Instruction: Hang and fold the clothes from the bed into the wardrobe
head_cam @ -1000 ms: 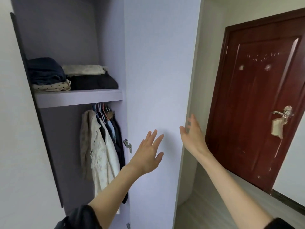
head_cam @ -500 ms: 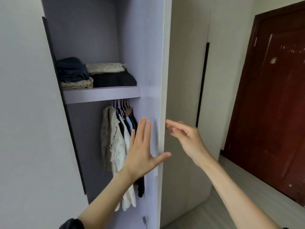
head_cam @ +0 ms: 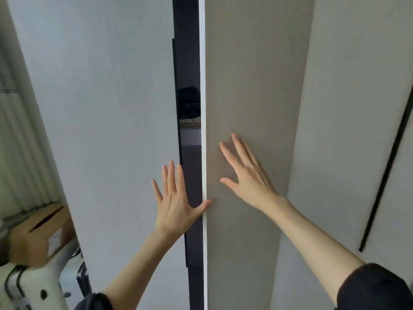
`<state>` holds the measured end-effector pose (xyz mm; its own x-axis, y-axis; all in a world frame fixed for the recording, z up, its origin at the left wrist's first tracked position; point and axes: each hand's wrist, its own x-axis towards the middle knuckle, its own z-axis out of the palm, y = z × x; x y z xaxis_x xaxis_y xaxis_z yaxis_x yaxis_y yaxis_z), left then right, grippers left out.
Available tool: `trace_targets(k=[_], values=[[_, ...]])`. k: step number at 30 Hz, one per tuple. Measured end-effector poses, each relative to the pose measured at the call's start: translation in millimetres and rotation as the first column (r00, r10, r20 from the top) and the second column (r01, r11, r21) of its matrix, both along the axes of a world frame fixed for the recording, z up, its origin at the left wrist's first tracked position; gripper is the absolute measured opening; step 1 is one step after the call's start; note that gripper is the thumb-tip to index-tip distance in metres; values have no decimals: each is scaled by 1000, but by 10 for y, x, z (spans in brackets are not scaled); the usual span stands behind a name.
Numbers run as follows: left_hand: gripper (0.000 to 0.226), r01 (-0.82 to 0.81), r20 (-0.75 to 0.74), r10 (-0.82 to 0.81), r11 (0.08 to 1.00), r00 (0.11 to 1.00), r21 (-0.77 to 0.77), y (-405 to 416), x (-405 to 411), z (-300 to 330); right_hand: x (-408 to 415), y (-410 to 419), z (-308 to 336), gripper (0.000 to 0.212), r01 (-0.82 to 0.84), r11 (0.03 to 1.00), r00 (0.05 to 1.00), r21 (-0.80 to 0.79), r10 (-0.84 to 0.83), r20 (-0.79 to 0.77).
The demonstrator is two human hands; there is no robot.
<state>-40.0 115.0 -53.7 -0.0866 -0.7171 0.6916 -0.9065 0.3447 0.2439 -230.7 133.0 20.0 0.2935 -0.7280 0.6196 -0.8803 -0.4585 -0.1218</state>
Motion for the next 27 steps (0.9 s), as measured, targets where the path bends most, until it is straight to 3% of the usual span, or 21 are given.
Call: trace_targets(k=[3, 7, 12, 21, 25, 27], values=[[108, -70, 22, 70, 997, 997, -28, -374, 215, 28, 167, -454, -48, 103, 87, 995, 988, -41, -92, -127], [107, -98, 33, 99, 995, 995, -37, -875, 439, -6, 321, -997, -178, 107, 95, 971, 986, -218, -121, -111], [107, -110, 145, 125, 988, 981, -110, -1398, 567, 61, 393, -1526, -254, 95, 149, 904, 964, -400, -222, -144], [106, -156, 216, 212, 956, 953, -247, -1928, 596, 478, 368, -2180, -374, 75, 187, 848, 941, -497, -299, -156], [105, -176, 222, 235, 951, 946, -255, -2009, 591, 399, 416, -2179, -425, 67, 109, 843, 976, -527, -190, -102], [104, -163, 213, 224, 948, 951, -272, -2066, 620, 391, 386, -2106, -279, 51, 59, 842, 998, -536, -38, 50]])
